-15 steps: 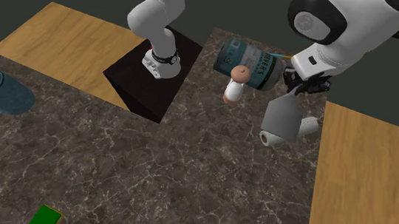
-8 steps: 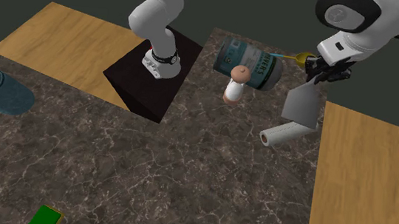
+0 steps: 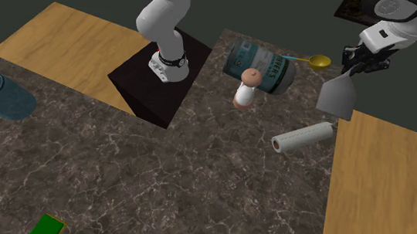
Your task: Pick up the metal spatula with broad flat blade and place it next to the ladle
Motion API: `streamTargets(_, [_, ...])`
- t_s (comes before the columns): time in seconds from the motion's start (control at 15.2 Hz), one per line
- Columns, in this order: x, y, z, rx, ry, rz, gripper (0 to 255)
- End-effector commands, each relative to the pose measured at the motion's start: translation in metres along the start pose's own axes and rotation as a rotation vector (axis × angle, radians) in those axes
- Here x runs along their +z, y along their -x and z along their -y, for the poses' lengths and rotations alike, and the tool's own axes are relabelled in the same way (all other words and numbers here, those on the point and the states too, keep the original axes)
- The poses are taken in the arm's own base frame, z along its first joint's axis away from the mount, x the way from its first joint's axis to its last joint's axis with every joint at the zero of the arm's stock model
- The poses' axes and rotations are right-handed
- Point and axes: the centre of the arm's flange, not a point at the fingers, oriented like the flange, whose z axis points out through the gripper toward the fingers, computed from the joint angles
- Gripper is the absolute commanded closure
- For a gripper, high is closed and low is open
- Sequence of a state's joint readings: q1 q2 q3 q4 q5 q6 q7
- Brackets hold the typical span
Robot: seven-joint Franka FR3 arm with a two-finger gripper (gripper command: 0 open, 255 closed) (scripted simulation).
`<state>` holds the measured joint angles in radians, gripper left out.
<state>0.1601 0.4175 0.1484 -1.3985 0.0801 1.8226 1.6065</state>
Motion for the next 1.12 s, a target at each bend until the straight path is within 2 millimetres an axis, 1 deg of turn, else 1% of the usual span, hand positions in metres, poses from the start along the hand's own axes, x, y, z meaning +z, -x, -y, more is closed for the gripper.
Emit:
streamTargets(0.0, [0.005,0.011,0.006,0.001,-0.001,0.000,255])
streamTargets(1.06, [0.088,-0.001,0.005,0.001,-0.001,0.000,255])
